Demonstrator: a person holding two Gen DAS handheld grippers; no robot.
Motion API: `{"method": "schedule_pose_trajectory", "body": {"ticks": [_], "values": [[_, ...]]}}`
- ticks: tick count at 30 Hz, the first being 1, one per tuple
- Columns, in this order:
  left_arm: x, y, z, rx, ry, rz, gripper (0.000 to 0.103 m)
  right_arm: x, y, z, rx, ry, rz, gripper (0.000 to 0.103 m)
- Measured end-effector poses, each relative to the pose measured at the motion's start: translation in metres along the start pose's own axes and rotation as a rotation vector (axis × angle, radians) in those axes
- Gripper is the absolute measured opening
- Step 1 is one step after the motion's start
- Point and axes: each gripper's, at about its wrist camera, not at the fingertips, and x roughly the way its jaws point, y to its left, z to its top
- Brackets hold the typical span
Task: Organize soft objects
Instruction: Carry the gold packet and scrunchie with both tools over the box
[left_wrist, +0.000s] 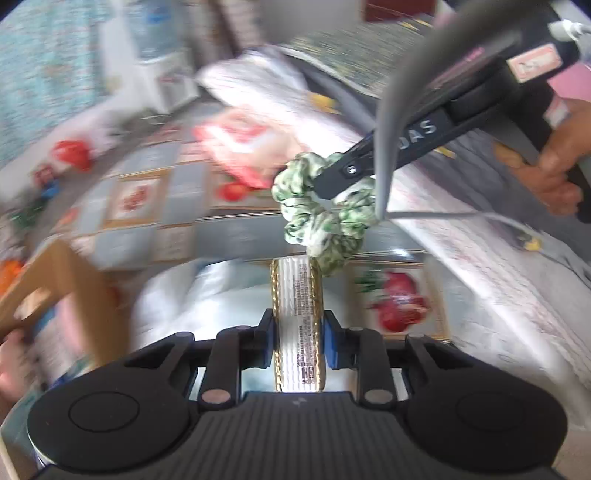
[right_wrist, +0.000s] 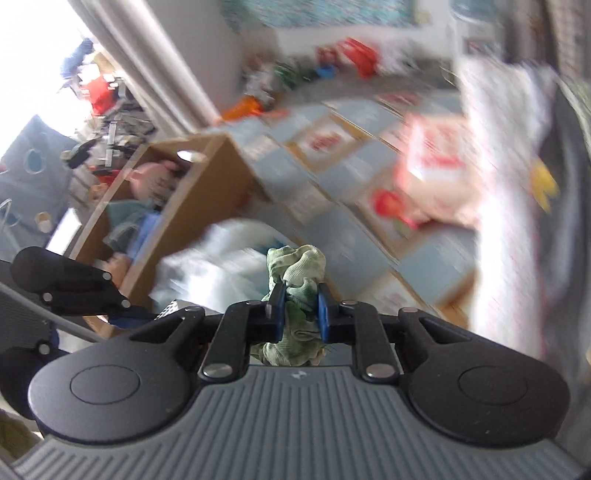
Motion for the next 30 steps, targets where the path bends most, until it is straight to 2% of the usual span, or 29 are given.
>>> {"method": "schedule_pose_trajectory", "body": {"ticks": [4,7,10,13,20,24,26,27,30], "values": [[-0.039,0.049,-0.03,-0.093,-0.012,0.109,0.027,0.021,0.062,0.04,-0.06,-0.025,0.112,0.016],[-0.061,0.085,-0.059,-0.164,-0.002,0.185,0.027,0.051,0.11,0.065,-0.1,-0.01,0.204,0.016],[-0.071,0.116,-0.091,-0.238,0.036,0.247,0.027,0.091,0.163,0.079,-0.153,0.057,0.28,0.016],[-0.07,0.141,-0.121,-0.318,0.071,0.274,0.027,0.133,0.204,0.081,-0.211,0.173,0.314,0.016],[-0.052,0.184,-0.18,-0.458,0.124,0.279,0.027,0.206,0.262,0.057,-0.396,0.38,0.272,0.016],[-0.043,0.194,-0.195,-0.483,0.133,0.272,0.027,0.229,0.276,0.046,-0.475,0.442,0.242,0.018],[-0.04,0.197,-0.197,-0.489,0.128,0.261,0.027,0.239,0.28,0.043,-0.528,0.468,0.198,0.021],[-0.039,0.198,-0.198,-0.488,0.129,0.256,0.027,0.247,0.278,0.044,-0.55,0.481,0.172,0.027],[-0.034,0.199,-0.198,-0.481,0.137,0.245,0.027,0.251,0.274,0.047,-0.566,0.472,0.144,0.033]]}}
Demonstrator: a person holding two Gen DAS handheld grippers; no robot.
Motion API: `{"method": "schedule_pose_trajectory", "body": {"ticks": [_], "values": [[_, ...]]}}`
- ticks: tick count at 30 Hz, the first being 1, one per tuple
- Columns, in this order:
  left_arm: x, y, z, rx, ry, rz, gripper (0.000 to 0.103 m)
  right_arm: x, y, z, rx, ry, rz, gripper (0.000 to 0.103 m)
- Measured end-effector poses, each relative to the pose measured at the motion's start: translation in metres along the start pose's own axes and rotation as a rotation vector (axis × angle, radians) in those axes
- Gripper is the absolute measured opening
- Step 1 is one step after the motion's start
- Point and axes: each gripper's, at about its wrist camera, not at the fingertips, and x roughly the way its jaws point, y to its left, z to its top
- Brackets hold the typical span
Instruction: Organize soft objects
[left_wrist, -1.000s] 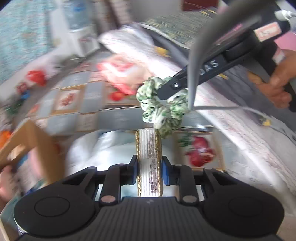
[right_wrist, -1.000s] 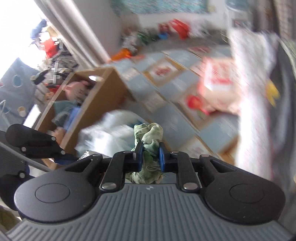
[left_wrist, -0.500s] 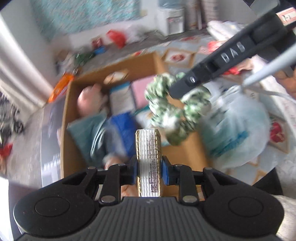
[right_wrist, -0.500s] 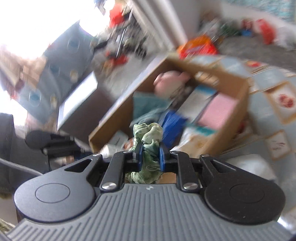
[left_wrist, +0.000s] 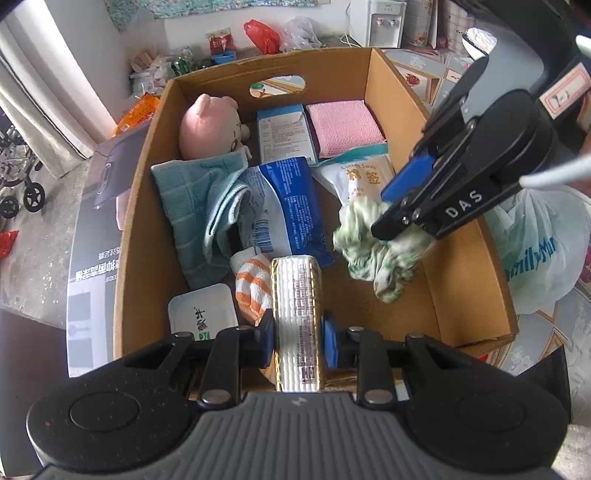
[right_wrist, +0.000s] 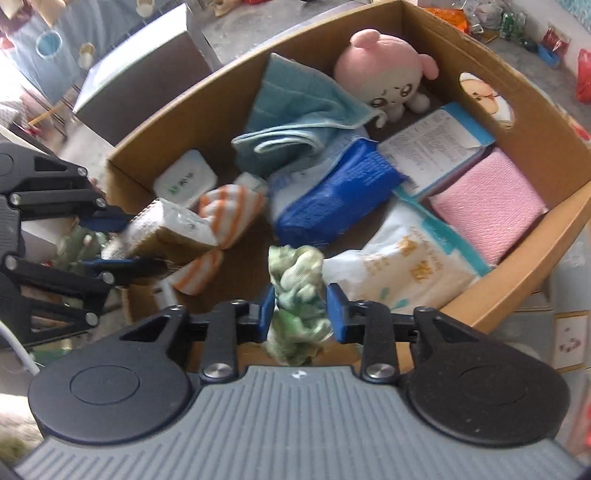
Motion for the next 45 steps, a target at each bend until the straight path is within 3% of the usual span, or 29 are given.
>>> {"method": "schedule_pose_trajectory", "body": {"ticks": [3,12,15,17,18,20,22,26,33,39,45], "values": [[0.005,-0.002,0.004,0.009,0.001,-0.021,0.027,-0.012,-0.01,-0.001,0.051,-0.041,-0.006,0.041],[0.029,-0.019,0.016,0.018,0.091,-0.138,0.027,-0.066,-0.039,-0.029,0.314,-0.213,-0.002,0.048],[0.041,-0.01,0.02,-0.103,0.123,-0.226,0.027,-0.074,-0.05,-0.043,0.413,-0.25,0.016,0.049],[0.051,0.003,0.022,-0.242,0.14,-0.312,0.028,-0.076,-0.057,-0.051,0.47,-0.267,0.031,0.049],[0.055,0.008,0.022,-0.311,0.151,-0.353,0.032,-0.076,-0.059,-0.054,0.486,-0.272,0.035,0.049],[0.067,0.015,0.02,-0.418,0.19,-0.388,0.05,-0.076,-0.059,-0.057,0.495,-0.278,0.028,0.049],[0.074,0.014,0.018,-0.423,0.223,-0.337,0.052,-0.077,-0.059,-0.06,0.491,-0.281,0.013,0.049],[0.072,0.01,0.018,-0.339,0.22,-0.252,0.053,-0.078,-0.06,-0.063,0.496,-0.291,0.005,0.049],[0.057,0.013,0.018,-0.287,0.183,-0.208,0.053,-0.079,-0.06,-0.069,0.543,-0.307,0.004,0.049],[0.035,0.019,0.021,-0.294,0.132,-0.169,0.071,-0.089,-0.048,-0.074,0.602,-0.348,0.0,0.052],[0.019,0.026,0.027,-0.356,0.081,-0.092,0.082,-0.108,-0.027,-0.086,0.596,-0.407,0.109,0.066]]}}
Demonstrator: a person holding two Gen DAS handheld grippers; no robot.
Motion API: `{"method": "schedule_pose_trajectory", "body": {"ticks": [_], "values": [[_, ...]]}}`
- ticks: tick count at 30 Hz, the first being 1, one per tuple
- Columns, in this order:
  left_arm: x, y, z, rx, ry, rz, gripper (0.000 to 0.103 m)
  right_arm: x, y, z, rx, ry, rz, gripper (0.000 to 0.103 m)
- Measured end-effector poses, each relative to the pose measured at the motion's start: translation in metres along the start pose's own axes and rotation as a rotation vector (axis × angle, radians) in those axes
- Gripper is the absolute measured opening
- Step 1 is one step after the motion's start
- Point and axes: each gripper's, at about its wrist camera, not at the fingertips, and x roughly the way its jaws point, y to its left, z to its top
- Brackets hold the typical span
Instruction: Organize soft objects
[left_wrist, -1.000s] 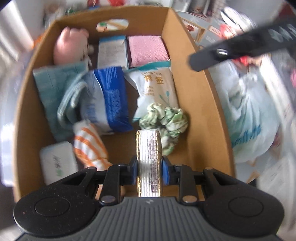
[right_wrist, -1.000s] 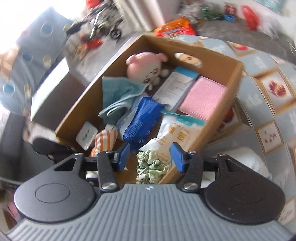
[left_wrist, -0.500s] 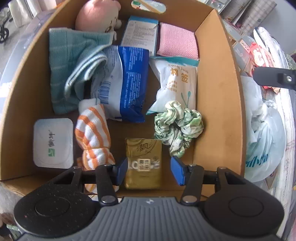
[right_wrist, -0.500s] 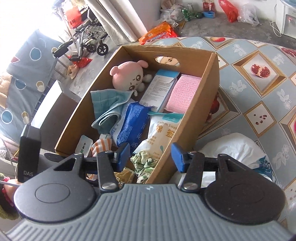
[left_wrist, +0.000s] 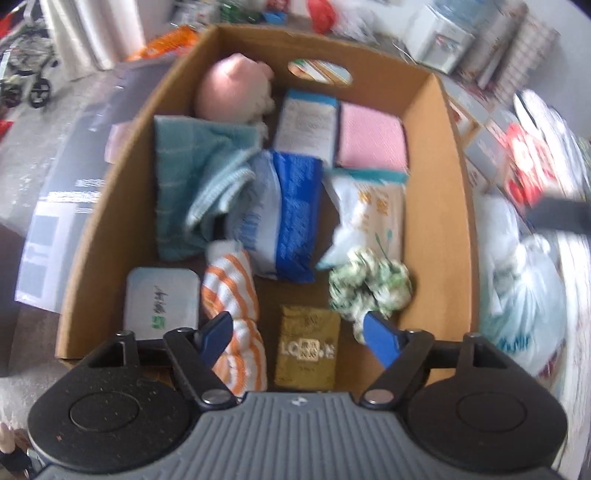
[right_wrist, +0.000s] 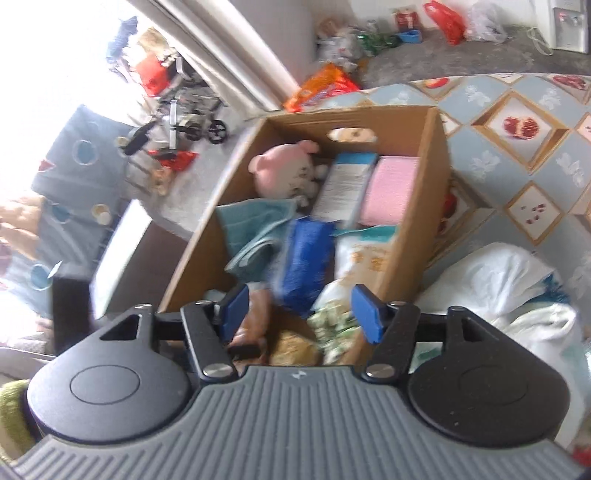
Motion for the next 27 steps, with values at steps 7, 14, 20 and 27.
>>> {"method": "schedule_pose_trajectory", "body": {"ticks": [7,14,20,27], "values": [[-0.015,-0.001,0.008,-0.142,-0.093,0.098,0.087,-0.028,0.008,-0.018,-0.057,0.04,0.026,0.072],[-0.04,-0.006,0.001,-0.268,-0.114,0.196,0.093,-0.044,0.004,-0.032,-0.115,0.078,-0.075,0.08],[-0.057,-0.011,-0.016,-0.373,-0.127,0.25,0.094,-0.043,0.003,-0.044,-0.177,0.099,-0.113,0.083],[-0.061,-0.016,-0.034,-0.372,-0.088,0.29,0.094,-0.032,0.018,-0.051,-0.266,0.101,-0.182,0.09]]}}
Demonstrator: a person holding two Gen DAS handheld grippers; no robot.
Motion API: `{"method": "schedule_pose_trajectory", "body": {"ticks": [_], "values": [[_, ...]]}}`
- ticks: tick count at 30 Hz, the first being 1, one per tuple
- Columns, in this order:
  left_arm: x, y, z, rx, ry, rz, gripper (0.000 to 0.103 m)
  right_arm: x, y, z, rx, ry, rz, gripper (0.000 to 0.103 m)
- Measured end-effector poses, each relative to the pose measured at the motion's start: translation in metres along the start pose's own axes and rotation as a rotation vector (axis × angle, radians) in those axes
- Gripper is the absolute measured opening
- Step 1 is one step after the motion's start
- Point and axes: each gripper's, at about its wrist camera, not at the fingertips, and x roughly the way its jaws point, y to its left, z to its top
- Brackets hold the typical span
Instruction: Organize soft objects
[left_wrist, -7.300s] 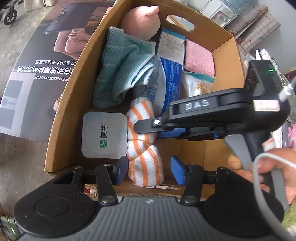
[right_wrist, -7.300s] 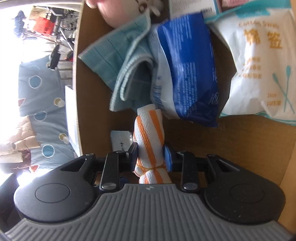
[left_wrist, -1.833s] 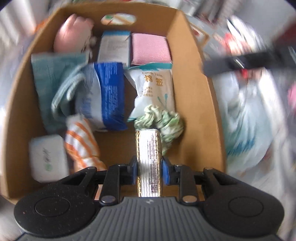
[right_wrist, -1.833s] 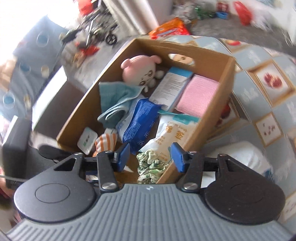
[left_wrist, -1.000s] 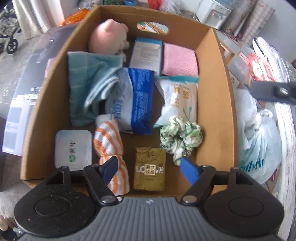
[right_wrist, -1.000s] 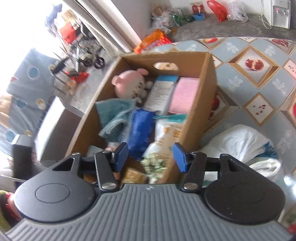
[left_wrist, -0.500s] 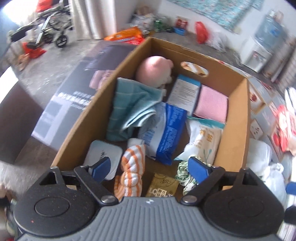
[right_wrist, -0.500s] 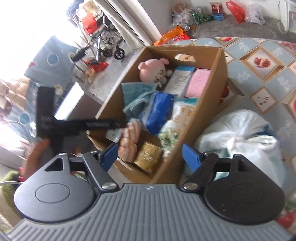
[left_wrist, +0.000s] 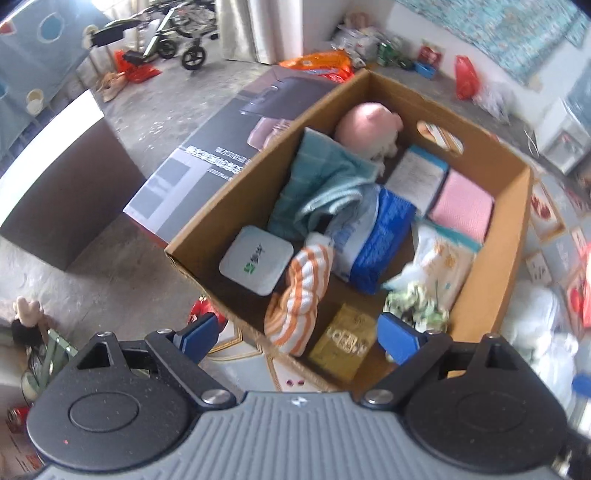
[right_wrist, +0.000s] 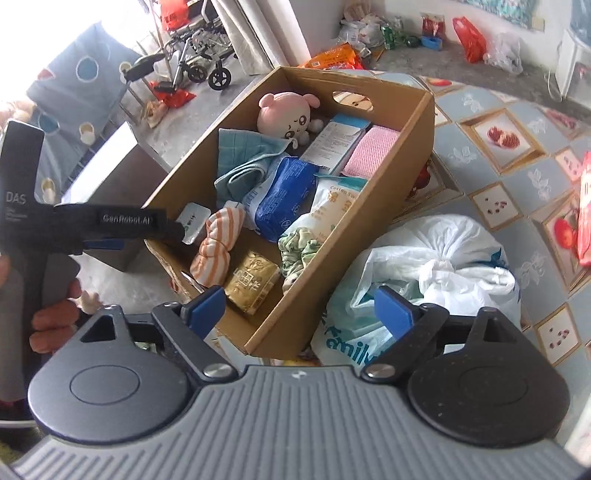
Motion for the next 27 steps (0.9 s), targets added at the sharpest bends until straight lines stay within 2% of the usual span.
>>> {"method": "schedule_pose_trajectory", "body": {"ticks": [6,14,19,27], "values": [[0.001,-0.005,-0.02,0.102,-0.027,0.071,0.094,0.011,0.014,-0.015,0.012,0.02,-0.058,0.099],[0.008,0.0,-0.035,0.205,-0.021,0.061,0.094,0.033,0.017,-0.025,0.107,0.069,-0.145,0.101],[0.016,0.008,-0.046,0.23,0.012,0.037,0.095,0.047,0.026,-0.025,0.083,0.099,-0.193,0.101],[0.023,0.011,-0.054,0.287,0.019,0.013,0.095,0.056,0.032,-0.029,0.118,0.135,-0.222,0.101]]}}
